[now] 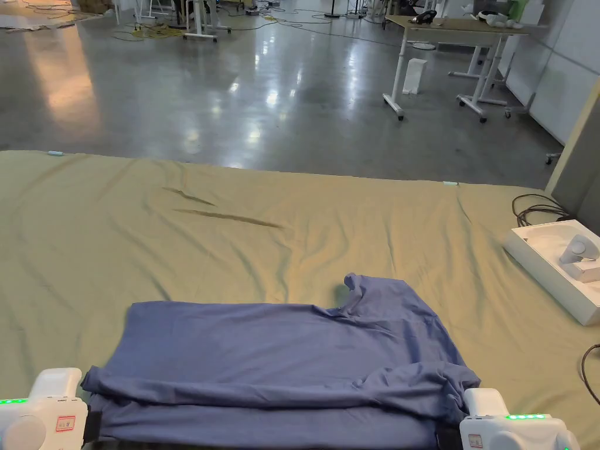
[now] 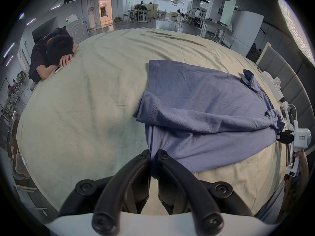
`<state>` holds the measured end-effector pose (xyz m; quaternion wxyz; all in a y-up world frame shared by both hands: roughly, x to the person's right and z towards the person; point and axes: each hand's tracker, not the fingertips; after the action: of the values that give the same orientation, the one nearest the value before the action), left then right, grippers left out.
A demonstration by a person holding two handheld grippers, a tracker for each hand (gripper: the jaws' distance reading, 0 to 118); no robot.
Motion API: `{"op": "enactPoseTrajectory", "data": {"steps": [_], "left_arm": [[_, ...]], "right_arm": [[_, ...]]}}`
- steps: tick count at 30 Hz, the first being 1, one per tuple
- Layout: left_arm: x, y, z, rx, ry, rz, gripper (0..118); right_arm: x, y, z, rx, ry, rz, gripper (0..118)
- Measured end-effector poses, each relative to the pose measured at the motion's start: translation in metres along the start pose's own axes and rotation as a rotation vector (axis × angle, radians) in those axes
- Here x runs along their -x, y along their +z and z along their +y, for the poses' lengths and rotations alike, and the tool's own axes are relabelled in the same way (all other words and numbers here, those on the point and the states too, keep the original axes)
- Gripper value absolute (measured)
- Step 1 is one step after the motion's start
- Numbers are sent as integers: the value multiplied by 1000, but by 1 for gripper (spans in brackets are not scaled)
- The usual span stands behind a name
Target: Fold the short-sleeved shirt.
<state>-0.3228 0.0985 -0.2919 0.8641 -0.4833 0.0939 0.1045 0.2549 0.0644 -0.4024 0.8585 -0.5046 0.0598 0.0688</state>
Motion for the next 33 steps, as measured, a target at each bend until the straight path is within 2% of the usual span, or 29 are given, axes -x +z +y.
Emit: {"op": "enactPoseTrajectory", "data": {"steps": [2, 3, 5, 6, 7, 11, 14, 20, 28, 33], "left_arm": [[-1, -2, -1, 5, -4, 3, 8], [-1, -3, -2, 10, -6, 4, 8], [-3, -3, -4, 10, -9, 8, 8], [-4, -4, -4, 11, -12, 10, 8], [-4, -3, -5, 12, -13, 12, 8], [-3, -4, -8, 9, -2, 8, 8], [-2, 1, -6, -12, 12, 2, 8], [-2, 25, 16, -76, 11, -30, 8], [4, 71, 58, -175, 27, -67, 8], [11, 88, 51, -164, 23, -63, 8]], "right_arm": [[1, -2, -2, -2, -3, -8, 65], [1, -2, -1, -5, -5, -3, 58], [5, -2, 0, -11, -13, 28, 32], [9, -1, 1, -12, -17, 37, 12], [12, -3, 2, -10, -22, 44, 7], [15, -7, 1, -10, -11, 17, 4], [8, 11, 2, -38, -43, 34, 3], [-2, 49, 22, -107, -58, 52, 3], [-6, 103, 55, -167, -30, 46, 3], [-1, 133, 42, -173, 21, 30, 3]]}}
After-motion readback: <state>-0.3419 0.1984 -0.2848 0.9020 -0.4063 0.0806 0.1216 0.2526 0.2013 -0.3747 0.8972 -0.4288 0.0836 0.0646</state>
